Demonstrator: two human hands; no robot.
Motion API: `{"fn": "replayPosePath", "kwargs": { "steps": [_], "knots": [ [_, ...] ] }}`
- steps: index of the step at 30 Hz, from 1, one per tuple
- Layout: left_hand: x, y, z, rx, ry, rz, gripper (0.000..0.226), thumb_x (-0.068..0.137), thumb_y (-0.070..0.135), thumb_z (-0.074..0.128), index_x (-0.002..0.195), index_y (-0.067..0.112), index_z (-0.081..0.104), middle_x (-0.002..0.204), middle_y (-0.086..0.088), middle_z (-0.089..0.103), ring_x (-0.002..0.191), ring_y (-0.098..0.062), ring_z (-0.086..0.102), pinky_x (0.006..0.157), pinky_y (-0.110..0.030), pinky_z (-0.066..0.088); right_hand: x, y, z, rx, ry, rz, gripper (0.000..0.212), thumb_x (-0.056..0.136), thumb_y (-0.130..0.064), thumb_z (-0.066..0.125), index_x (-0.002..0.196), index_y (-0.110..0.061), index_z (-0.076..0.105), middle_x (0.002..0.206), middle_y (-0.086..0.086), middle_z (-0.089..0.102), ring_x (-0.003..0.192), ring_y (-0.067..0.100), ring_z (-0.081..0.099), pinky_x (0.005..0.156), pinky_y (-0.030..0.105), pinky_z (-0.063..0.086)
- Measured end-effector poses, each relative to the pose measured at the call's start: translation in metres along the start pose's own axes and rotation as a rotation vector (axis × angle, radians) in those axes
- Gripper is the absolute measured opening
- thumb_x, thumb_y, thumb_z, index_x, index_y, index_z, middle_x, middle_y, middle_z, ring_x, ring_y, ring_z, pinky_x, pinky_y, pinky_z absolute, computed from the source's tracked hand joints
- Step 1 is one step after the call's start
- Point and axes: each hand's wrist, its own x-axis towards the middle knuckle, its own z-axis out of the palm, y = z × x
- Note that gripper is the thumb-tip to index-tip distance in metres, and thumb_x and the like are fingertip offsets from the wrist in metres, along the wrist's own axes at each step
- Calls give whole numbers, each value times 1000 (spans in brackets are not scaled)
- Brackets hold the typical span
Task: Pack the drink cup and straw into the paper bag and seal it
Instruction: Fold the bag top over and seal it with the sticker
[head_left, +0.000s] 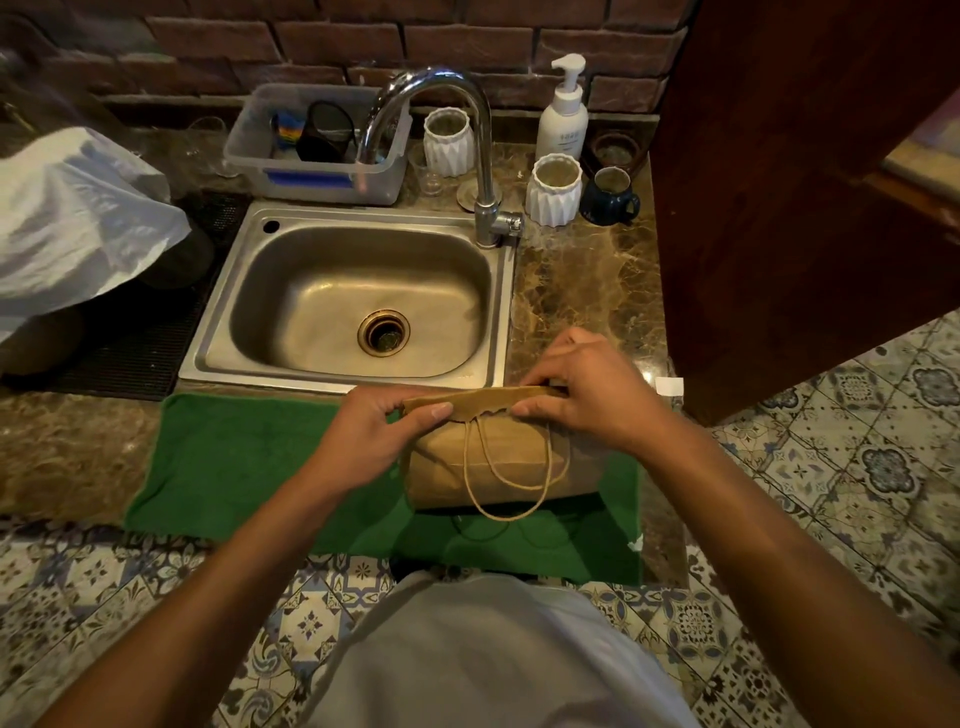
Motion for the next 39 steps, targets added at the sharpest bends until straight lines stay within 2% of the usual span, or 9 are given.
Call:
{"fn": "replayPosePath", "kwargs": {
  "steps": [6, 13, 19, 21, 25, 27, 31, 36, 39],
  "knots": [
    [1, -3, -1, 14, 8, -29, 17, 89, 42, 71, 103, 39, 79, 99, 15, 80, 97, -7, 75, 83, -27, 58, -21, 27, -14, -31, 57, -8, 23, 88, -41, 76, 96, -21, 80, 87, -15, 63, 97, 16, 47, 80, 39, 38],
    [-6, -5, -23, -32, 80, -41, 16, 86, 38, 71, 98, 42, 81, 95, 9, 82, 91, -10, 76, 79, -22, 58, -50, 62, -31, -97, 117, 199, 19, 91, -35, 72, 102, -21, 80, 91, -5, 64, 98, 21, 50, 74, 37, 39],
    [-10, 0, -21, -11, 88, -14, 15, 89, 32, 72, 95, 44, 80, 90, 10, 81, 82, -5, 76, 71, -17, 57, -61, 99, -33, 87, 181, 301, 20, 91, -35, 73, 105, -21, 79, 100, -3, 69, 89, 16, 62, 76, 37, 51],
    [-9, 4, -17, -12, 108, -21, 14, 88, 32, 72, 93, 42, 81, 87, 9, 81, 77, -2, 74, 68, -16, 56, -59, 121, -18, 190, 189, 463, 28, 91, -36, 75, 114, -20, 76, 106, -4, 68, 91, 14, 65, 81, 34, 51],
    [-15, 7, -11, -40, 121, -52, 12, 85, 34, 71, 91, 32, 82, 82, 9, 81, 73, 0, 72, 65, -13, 53, -67, 180, 13, 366, 276, 974, 51, 94, -41, 70, 132, -8, 64, 125, 14, 70, 109, 33, 68, 97, 48, 54],
    [-20, 6, -9, -29, 129, -67, 12, 86, 35, 71, 87, 29, 82, 78, 7, 80, 70, -1, 71, 64, -13, 52, -73, 197, 27, 353, 251, 1101, 59, 95, -47, 66, 134, -3, 60, 130, 22, 67, 117, 38, 64, 97, 45, 49],
    [-28, 5, -4, -32, 172, -69, 12, 88, 31, 73, 90, 24, 82, 83, -6, 80, 74, -13, 72, 66, -28, 56, -77, 214, 47, 417, 197, 1153, 55, 95, -48, 66, 127, -3, 66, 127, 21, 67, 116, 40, 62, 95, 46, 48],
    [-33, 6, -1, -33, 199, -88, 13, 87, 31, 71, 93, 23, 81, 84, -6, 80, 74, -13, 73, 68, -27, 57, -74, 225, 56, 463, 254, 1098, 26, 93, -34, 71, 104, -13, 78, 113, 16, 74, 102, 32, 66, 83, 43, 52],
    [-34, 5, 0, -25, 204, -90, 11, 90, 26, 71, 94, 23, 80, 86, -8, 79, 76, -15, 73, 69, -30, 58, -69, 230, 57, 429, 260, 1130, 30, 91, -42, 72, 94, -12, 76, 108, 16, 74, 99, 35, 68, 87, 48, 55]
  ]
}}
